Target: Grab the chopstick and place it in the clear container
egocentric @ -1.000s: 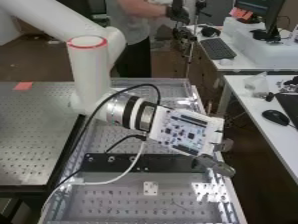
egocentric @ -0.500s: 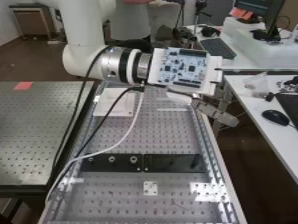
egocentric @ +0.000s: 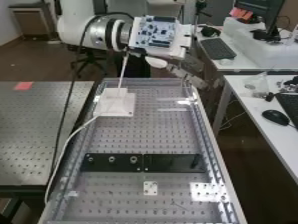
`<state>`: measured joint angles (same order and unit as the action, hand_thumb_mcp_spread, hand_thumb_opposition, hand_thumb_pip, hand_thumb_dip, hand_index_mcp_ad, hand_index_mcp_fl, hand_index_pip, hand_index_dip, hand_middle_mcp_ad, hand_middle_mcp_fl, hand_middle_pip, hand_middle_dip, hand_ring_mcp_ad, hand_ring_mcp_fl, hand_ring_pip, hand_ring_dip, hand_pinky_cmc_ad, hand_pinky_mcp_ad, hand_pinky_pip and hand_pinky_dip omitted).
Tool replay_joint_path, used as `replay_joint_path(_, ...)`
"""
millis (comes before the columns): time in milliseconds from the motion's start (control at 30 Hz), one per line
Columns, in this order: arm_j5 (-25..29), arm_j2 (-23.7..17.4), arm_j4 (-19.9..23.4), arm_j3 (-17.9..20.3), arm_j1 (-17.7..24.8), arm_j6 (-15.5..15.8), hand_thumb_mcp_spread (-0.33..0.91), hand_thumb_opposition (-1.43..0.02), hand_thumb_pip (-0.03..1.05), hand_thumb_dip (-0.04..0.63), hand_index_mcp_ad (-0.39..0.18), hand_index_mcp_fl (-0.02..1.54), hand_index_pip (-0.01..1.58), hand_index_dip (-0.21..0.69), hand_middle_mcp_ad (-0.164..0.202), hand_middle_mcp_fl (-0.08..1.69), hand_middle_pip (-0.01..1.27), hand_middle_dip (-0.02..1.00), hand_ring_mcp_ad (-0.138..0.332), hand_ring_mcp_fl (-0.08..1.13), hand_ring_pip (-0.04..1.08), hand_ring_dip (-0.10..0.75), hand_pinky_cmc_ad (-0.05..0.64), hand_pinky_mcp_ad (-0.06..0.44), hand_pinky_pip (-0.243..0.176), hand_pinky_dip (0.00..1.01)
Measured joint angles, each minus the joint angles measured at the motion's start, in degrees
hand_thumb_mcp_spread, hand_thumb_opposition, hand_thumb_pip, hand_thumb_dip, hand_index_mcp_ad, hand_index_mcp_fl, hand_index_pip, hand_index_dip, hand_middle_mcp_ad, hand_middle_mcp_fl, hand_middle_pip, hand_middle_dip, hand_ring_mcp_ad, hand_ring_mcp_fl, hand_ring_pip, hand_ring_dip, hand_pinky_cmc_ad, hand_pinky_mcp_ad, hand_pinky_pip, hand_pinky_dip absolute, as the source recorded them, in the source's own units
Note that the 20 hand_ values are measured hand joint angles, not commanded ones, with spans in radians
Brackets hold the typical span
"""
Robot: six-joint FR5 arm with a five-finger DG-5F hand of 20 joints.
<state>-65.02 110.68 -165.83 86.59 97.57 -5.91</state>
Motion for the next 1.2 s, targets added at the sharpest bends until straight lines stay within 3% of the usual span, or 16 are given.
replay_joint_path(333, 9.64, 0.11, -5.01, 0.98, 8.98, -6.49, 0.86, -1.1, 0.43, 0.333, -0.113, 1.3, 0.36, 0.445, -0.009, 1.27, 0.29, 0.67, 0.0, 0.8, 0.12, 0.508, 0.311, 0.298, 0.035, 0.15)
replay_joint_path(833, 14.67, 4.49, -8.86, 1.65, 13.34, -14.55, 0.86, -1.1, 0.45, 0.337, -0.101, 1.35, 0.36, 0.456, -0.002, 1.27, 0.29, 0.67, 0.005, 0.8, 0.11, 0.508, 0.311, 0.298, 0.033, 0.15)
replay_joint_path(1033, 14.36, 6.51, -10.29, 1.31, 14.17, -16.29, 0.86, -1.1, 0.45, 0.337, -0.099, 1.35, 0.36, 0.456, -0.002, 1.27, 0.29, 0.67, 0.005, 0.8, 0.11, 0.508, 0.311, 0.298, 0.037, 0.15)
replay_joint_path(1200, 14.12, 7.36, -10.73, 1.19, 14.68, -15.23, 0.86, -1.1, 0.45, 0.337, -0.103, 1.35, 0.36, 0.456, -0.002, 1.27, 0.29, 0.67, 0.005, 0.8, 0.11, 0.508, 0.311, 0.298, 0.037, 0.15)
